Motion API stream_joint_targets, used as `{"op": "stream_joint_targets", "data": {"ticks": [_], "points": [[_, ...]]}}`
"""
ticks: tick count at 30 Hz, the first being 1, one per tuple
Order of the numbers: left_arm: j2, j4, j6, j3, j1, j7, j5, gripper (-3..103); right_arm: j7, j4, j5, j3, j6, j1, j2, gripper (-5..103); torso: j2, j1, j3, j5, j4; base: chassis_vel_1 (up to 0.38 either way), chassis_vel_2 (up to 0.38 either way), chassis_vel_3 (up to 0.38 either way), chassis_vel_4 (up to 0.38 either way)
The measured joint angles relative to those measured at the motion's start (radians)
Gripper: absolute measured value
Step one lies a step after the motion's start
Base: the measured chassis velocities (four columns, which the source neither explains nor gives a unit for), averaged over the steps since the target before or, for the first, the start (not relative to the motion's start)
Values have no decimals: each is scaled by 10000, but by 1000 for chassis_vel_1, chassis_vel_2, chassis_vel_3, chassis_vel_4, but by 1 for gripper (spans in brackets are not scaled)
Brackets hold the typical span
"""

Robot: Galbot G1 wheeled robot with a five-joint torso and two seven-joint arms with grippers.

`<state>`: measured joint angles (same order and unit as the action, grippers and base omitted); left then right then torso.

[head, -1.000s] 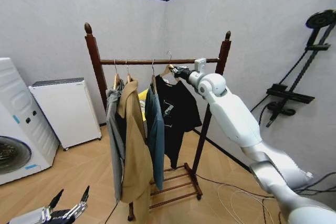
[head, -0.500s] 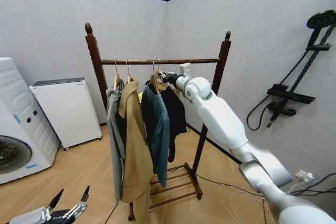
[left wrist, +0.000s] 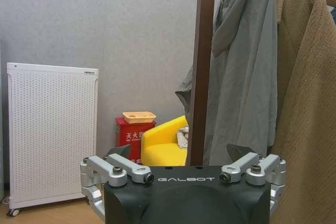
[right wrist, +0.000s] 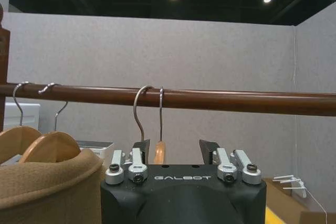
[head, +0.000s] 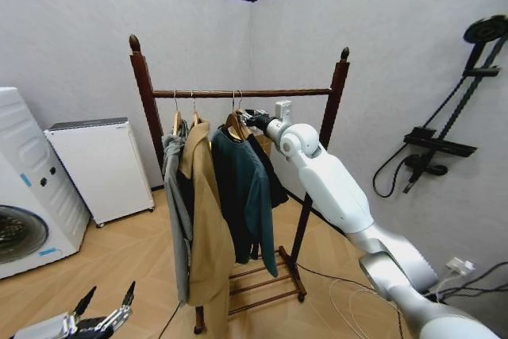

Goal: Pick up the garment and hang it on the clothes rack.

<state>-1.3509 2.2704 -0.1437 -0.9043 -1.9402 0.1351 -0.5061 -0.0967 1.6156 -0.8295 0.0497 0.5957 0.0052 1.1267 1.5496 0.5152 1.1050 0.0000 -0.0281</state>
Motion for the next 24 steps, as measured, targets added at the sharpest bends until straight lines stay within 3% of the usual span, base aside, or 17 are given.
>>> {"op": "stream_joint_targets", "data": {"ticks": [2, 3, 5, 6, 8, 11, 14, 17, 19, 20, 21, 22, 23, 24], "points": [[1, 1, 0, 0, 0, 10, 0, 100, -77, 1314, -427, 738, 90, -889, -929, 65, 0, -1, -1, 7, -14, 0, 0, 0, 0], [1, 1, 0, 0, 0, 10, 0, 100, -77, 1314, -427, 738, 90, -889, -929, 65, 0, -1, -1, 7, -14, 0, 0, 0, 0], [1, 0, 0, 0, 0, 1, 0, 100, -358, 2299, -911, 1315, 62, -1712, -1604, 76, 1, -1, -3, 2, -14, 0, 0, 0, 0], [1, 0, 0, 0, 0, 1, 0, 100, -358, 2299, -911, 1315, 62, -1712, -1604, 76, 1, -1, -3, 2, -14, 0, 0, 0, 0], [1, 0, 0, 0, 0, -2, 0, 100, -726, 3234, -1183, 2006, -153, -2973, -2158, 86, 1, -2, -2, 4, -7, 0, 0, 0, 0], [1, 0, 0, 0, 0, -2, 0, 100, -994, 4092, -820, 2934, -284, -4612, -2334, 96, 1, -2, -2, 0, -4, 0, 0, 0, 0], [1, 0, 0, 0, 0, 6, 0, 100, -1123, 5058, 780, 4590, -390, -7644, -1826, 100, 2, -2, -3, 1, -5, 0, 0, 0, 0], [1, 0, 0, 0, 0, -1, 0, 100, -936, 5274, 1383, 5128, -556, -8841, -1478, 100, 1, -2, -2, 6, -8, 0, 0, 0, 0], [1, 0, 0, 0, 1, 6, 0, 100, -335, 5590, 2373, 5969, -1099, -10481, -751, 100, 1, -2, -1, 0, -7, 0, 0, 0, 0], [0, 0, 0, -1, 1, 0, 0, 100, 271, 5951, 3025, 6645, -1583, -11735, 75, 100, 1, -3, -2, 3, -7, 0, 0, 0, 0], [0, 0, 0, -1, 1, 0, 0, 100, 271, 5951, 3025, 6645, -1583, -11735, 75, 100, 1, -3, -2, 3, -7, 0, 0, 0, 0], [0, 0, 0, 0, 0, 0, 0, 100, 600, 6251, 3342, 7128, -1840, -12658, 724, 100, 2, -3, -3, 3, -8, 0, 0, 0, 0], [0, 0, 0, 0, 0, 0, 0, 100, 600, 6251, 3342, 7128, -1840, -12658, 724, 100, 2, -3, -3, 3, -8, 0, 0, 0, 0], [2, 0, 0, 0, 1, 1, 0, 100, 831, 6750, 3504, 7591, -2071, -13730, 1397, 100, 2, -3, -3, 2, -12, 0, 0, 0, 0]]}}
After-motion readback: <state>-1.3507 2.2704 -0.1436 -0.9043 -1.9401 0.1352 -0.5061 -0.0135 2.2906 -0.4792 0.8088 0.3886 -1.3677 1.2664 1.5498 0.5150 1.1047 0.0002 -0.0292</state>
